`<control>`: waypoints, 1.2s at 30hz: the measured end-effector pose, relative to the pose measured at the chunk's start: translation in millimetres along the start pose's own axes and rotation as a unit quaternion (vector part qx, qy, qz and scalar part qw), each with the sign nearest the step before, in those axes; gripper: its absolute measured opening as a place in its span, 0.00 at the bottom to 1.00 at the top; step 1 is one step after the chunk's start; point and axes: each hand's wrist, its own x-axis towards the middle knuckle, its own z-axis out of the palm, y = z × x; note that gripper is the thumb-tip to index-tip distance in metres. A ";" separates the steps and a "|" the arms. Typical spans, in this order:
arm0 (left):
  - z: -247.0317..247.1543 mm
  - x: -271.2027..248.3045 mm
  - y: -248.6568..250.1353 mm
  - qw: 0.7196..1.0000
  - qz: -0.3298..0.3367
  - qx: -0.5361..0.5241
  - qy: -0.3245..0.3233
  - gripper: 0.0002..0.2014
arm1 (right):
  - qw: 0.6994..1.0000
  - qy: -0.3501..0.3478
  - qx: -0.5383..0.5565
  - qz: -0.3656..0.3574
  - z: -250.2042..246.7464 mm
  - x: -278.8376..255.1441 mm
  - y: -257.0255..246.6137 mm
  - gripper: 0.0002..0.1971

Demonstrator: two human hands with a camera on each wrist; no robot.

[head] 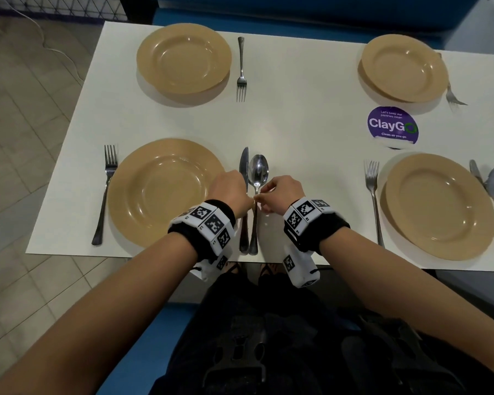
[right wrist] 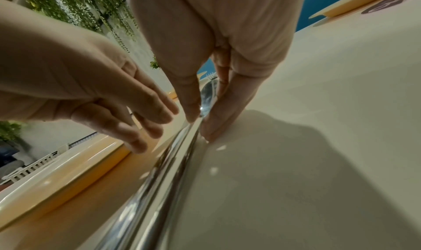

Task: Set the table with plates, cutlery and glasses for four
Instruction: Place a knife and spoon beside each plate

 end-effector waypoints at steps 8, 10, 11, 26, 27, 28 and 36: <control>-32.1 29.8 31.1 0.989 0.060 -0.133 0.034 0.17 | 0.998 0.047 0.038 0.021 -47.2 24.8 -4.7 0.07; -35.1 41.1 53.7 0.983 0.084 -0.161 0.020 0.17 | 0.996 0.084 0.018 0.013 -70.4 35.4 -2.6 0.08; -34.2 46.7 65.5 0.980 0.099 -0.173 0.009 0.17 | 0.994 0.106 0.003 0.011 -82.9 39.4 -0.1 0.09; 100.8 142.4 435.9 0.960 0.217 -0.125 -0.123 0.21 | 0.946 0.281 -0.060 0.149 -420.2 101.9 237.5 0.15; 114.0 145.1 460.5 0.963 0.205 -0.122 -0.129 0.21 | 0.943 0.282 -0.071 0.162 -438.5 105.2 257.7 0.15; 126.7 148.0 482.3 0.965 0.190 -0.117 -0.138 0.21 | 0.942 0.279 -0.077 0.171 -453.2 109.2 275.6 0.15; 202.2 189.4 583.8 0.980 0.087 -0.080 -0.160 0.16 | 0.959 0.220 -0.105 0.142 -497.6 148.2 333.1 0.16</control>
